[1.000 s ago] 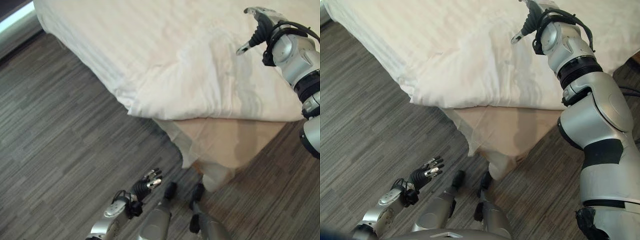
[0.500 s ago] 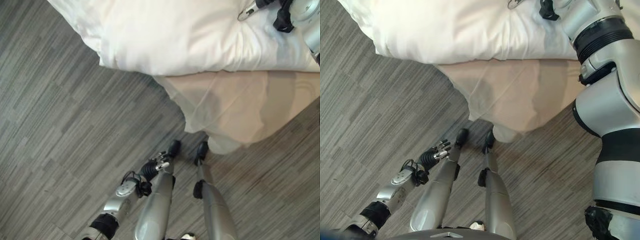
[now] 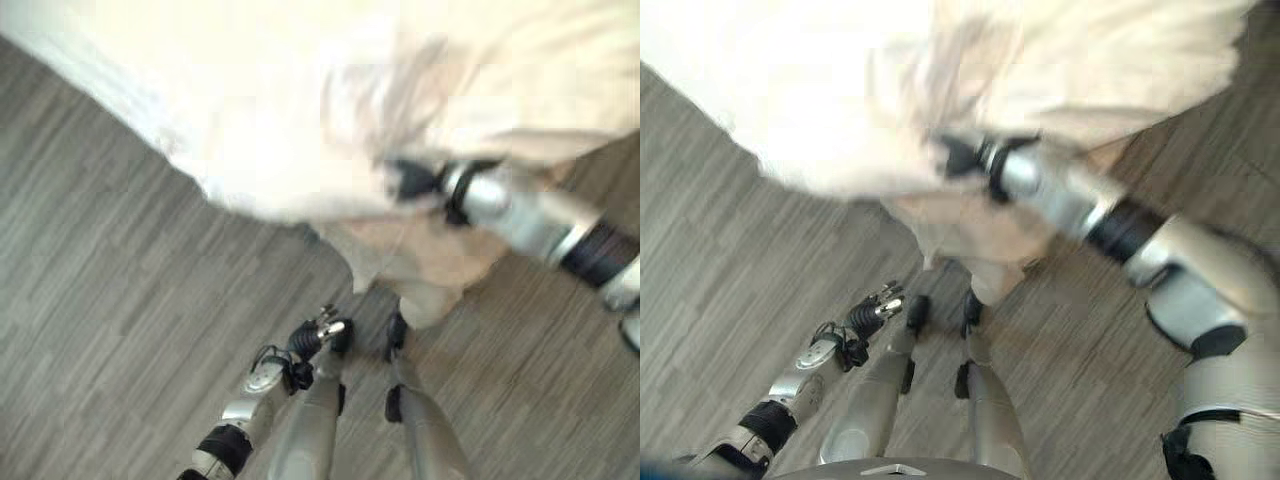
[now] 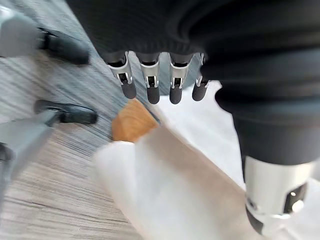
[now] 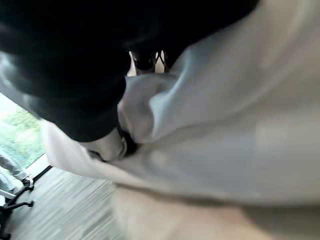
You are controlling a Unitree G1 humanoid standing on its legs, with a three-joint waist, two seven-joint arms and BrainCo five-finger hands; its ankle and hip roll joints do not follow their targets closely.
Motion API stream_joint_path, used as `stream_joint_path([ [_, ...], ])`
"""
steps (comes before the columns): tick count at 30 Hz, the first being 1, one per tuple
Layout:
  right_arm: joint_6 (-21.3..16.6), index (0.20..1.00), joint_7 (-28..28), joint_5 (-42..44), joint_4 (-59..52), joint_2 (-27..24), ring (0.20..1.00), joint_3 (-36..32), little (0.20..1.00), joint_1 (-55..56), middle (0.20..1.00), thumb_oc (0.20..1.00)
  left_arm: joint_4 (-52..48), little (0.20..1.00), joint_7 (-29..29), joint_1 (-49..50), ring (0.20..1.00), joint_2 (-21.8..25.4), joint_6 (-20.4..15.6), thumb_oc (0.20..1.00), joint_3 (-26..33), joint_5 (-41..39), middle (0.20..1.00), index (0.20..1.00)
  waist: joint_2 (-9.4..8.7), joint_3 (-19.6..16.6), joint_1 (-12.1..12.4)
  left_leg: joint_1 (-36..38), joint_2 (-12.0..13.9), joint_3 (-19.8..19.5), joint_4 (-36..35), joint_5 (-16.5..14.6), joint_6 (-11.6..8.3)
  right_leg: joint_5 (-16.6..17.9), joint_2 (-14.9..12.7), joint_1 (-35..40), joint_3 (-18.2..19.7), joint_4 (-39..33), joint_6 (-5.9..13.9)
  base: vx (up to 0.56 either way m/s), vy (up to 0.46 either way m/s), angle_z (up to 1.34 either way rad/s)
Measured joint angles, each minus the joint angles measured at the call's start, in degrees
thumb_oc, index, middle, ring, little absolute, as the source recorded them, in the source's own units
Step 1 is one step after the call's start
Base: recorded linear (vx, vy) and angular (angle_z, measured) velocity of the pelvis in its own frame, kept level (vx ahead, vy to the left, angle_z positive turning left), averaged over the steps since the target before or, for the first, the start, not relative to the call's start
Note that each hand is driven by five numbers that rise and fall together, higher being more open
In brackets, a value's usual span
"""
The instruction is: Making the bed.
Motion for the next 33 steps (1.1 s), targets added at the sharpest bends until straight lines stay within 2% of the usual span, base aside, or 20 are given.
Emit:
stream_joint_path([
  [1, -0.8, 0.2, -0.2, -1.8, 1.6, 2.6, 0.2, -4.0, 0.2, 4.6, 0.2, 0.2, 0.2, 1.0, -0.2, 0.9, 1.0, -1.5, -0.1, 1.0, 1.9, -0.2, 1.0, 1.0, 0.33, -0.4, -0.2, 1.2, 0.0, 0.0, -0.1, -0.3, 0.24, -0.5, 0.0, 1.2, -0.1, 0.0, -0.2, 0.12, 0.022, -0.17],
  [3, -1.0, 0.2, -0.2, -5.7, 4.4, 5.2, 0.2, -5.3, 0.2, 6.6, 0.2, 0.2, 0.5, 1.0, -0.1, 2.0, 1.0, -2.8, -0.3, 1.0, 4.0, -2.1, 1.0, 1.0, 0.91, -1.6, -0.4, 2.1, -0.1, 0.4, -0.2, -0.5, 0.07, -1.2, -0.1, 2.0, 0.1, 0.0, -0.01, 0.12, 0.043, -0.01],
  [5, -1.6, 0.2, -0.8, -15.0, 8.1, 9.2, 0.2, -9.7, 0.2, 12.0, 0.2, 0.2, 0.7, 1.0, -0.3, 3.9, 1.0, -3.8, 0.2, 1.0, 7.6, -3.8, 1.0, 1.0, 1.11, -2.4, 0.1, 5.5, 0.0, 0.5, -1.0, -0.5, 0.61, -1.1, 0.0, 5.1, 0.0, 0.0, -0.68, 0.1, 0.059, 0.07],
  [7, -1.8, 0.2, -1.2, -21.3, 10.2, 12.2, 0.2, -12.4, 0.2, 17.8, 0.2, 0.2, 0.5, 1.0, -0.3, 6.5, 1.0, -3.6, 0.2, 1.0, 9.8, -4.7, 1.0, 1.0, 1.61, -3.2, 0.2, 10.2, 0.1, 0.2, -2.6, -0.6, 0.85, -2.3, 0.0, 9.0, -0.2, 0.0, -0.39, 0.09, 0.06, 0.07],
  [9, -2.0, 0.2, -1.6, -21.9, 12.5, 16.4, 0.2, -20.1, 0.2, 27.9, 0.2, 0.2, 0.5, 1.0, -0.3, 9.3, 1.0, -3.1, 0.2, 1.0, 10.8, -4.7, 1.0, 1.0, 2.32, -4.9, 0.0, 15.7, 0.1, -0.4, -5.1, -0.5, 1.25, -3.4, -0.2, 13.4, -0.5, 0.0, -0.58, 0.07, 0.07, 0.08],
  [11, -1.9, 0.2, -2.0, -22.0, 12.5, 17.1, 0.2, -22.1, 0.2, 34.6, 0.2, 0.2, 1.5, 1.0, -0.3, 11.6, 1.0, -3.2, 0.2, 1.0, 12.2, -4.7, 1.0, 1.0, 3.05, -7.4, -0.9, 19.6, 0.0, -0.3, -7.4, -0.3, 1.66, -3.9, -0.4, 16.3, -0.5, -0.1, -0.44, 0.06, 0.072, -0.08],
  [12, -1.5, 0.2, -1.9, -23.6, 15.1, 17.5, 0.2, -22.0, 0.2, 38.1, 0.2, 0.2, 5.2, 1.0, -0.3, 12.1, 1.0, -3.7, 0.3, 1.0, 12.6, -4.6, 1.0, 1.0, 3.1, -10.1, -2.1, 21.9, -0.1, 0.0, -8.4, -0.3, 1.99, -4.2, -0.7, 18.0, -0.3, -0.1, -0.08, 0.06, 0.056, -0.15],
  [15, -0.9, 0.2, -2.5, -23.8, 20.4, 19.5, 0.2, -22.1, 0.2, 39.5, 0.2, 0.2, 7.5, 1.0, -0.2, 11.7, 1.0, -4.2, 0.4, 1.0, 12.4, -4.5, 1.0, 1.0, 2.53, -12.2, -3.1, 22.5, -0.4, 0.8, -8.4, -0.7, 3.01, -4.9, -1.1, 18.5, -0.3, -0.3, 0.09, 0.05, 0.038, -0.11],
  [17, -1.0, 0.2, -3.7, -22.9, 29.1, 23.6, 0.2, -25.3, 0.2, 39.3, 0.2, 0.2, 9.6, 1.0, -0.1, 10.9, 1.0, -6.0, 0.9, 1.0, 11.0, -3.8, 1.0, 1.0, 2.49, -13.1, -3.5, 24.9, -0.5, 0.8, -8.4, -1.1, 3.55, -5.3, -1.2, 20.9, -0.1, -0.4, 0.11, 0.04, 0.018, -0.01],
  [20, -1.0, 0.2, -4.2, -20.9, 33.1, 24.6, 0.2, -25.7, 0.2, 39.4, 0.2, 0.2, 10.7, 1.0, -0.2, 10.9, 1.0, -6.7, 1.5, 1.0, 9.1, -3.3, 1.0, 1.0, 2.69, -14.2, -3.1, 26.4, -0.5, 0.8, -8.4, -1.6, 3.65, -6.2, -1.2, 22.2, -0.2, -0.4, 0.1, 0.04, 0.016, 0.03],
  [22, -1.9, 0.2, -4.2, -14.1, 37.5, 25.4, 0.2, -30.4, 0.2, 40.1, 0.2, 0.2, 10.8, 1.0, -1.0, 11.4, 1.0, -6.6, 2.5, 1.0, 8.2, -1.2, 1.0, 1.0, 3.08, -14.6, -3.1, 27.4, -0.6, 0.8, -8.4, -1.7, 3.88, -6.2, -1.3, 23.4, -0.2, -0.3, 0.01, 0.02, -0.002, 0.0],
  [23, -2.0, 0.391, -4.2, -12.2, 37.8, 25.3, 0.391, -30.8, 0.391, 40.3, 0.391, 0.391, 10.8, 1.0, -1.1, 11.4, 1.0, -6.5, 2.6, 1.0, 8.2, -1.1, 1.0, 1.0, 3.02, -14.6, -3.2, 27.9, -0.6, 0.8, -8.4, -1.7, 3.91, -6.2, -1.3, 23.8, -0.2, -0.3, 0.01, 0.0, 0.0, 0.0],
  [24, -2.1, 1.0, -4.2, -11.2, 38.0, 25.2, 1.0, -31.2, 1.0, 40.8, 1.0, 1.0, 10.8, 1.0, -1.2, 11.5, 1.0, -6.5, 2.7, 1.0, 8.3, -1.0, 1.0, 1.0, 3.26, -14.6, -3.2, 28.1, -0.6, 0.8, -8.4, -1.8, 3.91, -6.2, -1.3, 23.9, -0.2, -0.3, 0.0, 0.0, 0.0, 0.0],
  [26, -2.6, 1.0, -3.0, -7.6, 42.1, 25.3, 1.0, -34.8, 1.0, 41.4, 1.0, 1.0, 10.8, 1.0, -2.2, 11.4, 1.0, -6.0, 3.0, 1.0, 8.5, -1.0, 1.0, 1.0, 3.1, -14.8, -3.2, 28.7, -0.6, 0.7, -8.4, -1.9, 3.89, -6.3, -1.3, 24.6, -0.2, -0.3, -0.01, 0.0, 0.0, 0.0],
  [28, -2.4, 1.0, -1.9, -7.2, 47.7, 23.3, 1.0, -36.3, 1.0, 43.5, 1.0, 1.0, 10.7, 1.0, -3.1, 11.5, 1.0, -5.0, 3.3, 1.0, 8.8, -1.0, 1.0, 1.0, 2.99, -14.8, -3.2, 29.5, -0.6, 0.8, -8.4, -2.2, 4.0, -6.4, -1.3, 25.4, -0.2, -0.3, 0.02, 0.0, 0.0, 0.0],
  [32, 3.9, 1.0, 3.8, -7.8, 55.2, 16.2, 1.0, -36.9, 1.0, 56.4, 1.0, 1.0, 9.6, 1.0, -4.6, 11.5, 1.0, -4.2, 4.0, 1.0, 8.8, -0.9, 1.0, 1.0, 2.72, -13.9, -3.4, 30.0, -0.7, 0.9, -8.4, -2.3, 4.31, -6.6, -1.2, 25.8, 0.2, -0.3, -0.04, 0.0, -0.009, -0.05],
  [33, 4.5, 1.0, 6.0, -6.0, 54.9, 12.9, 1.0, -41.0, 1.0, 62.7, 1.0, 1.0, 9.6, 1.0, -4.8, 11.8, 1.0, -4.0, 4.1, 1.0, 10.1, -0.6, 1.0, 1.0, 2.64, -13.1, -4.8, 30.0, -0.6, 1.1, -8.7, -2.4, 4.35, -6.6, -1.2, 25.8, 0.3, -0.3, -0.05, -0.01, -0.014, -0.21],
])
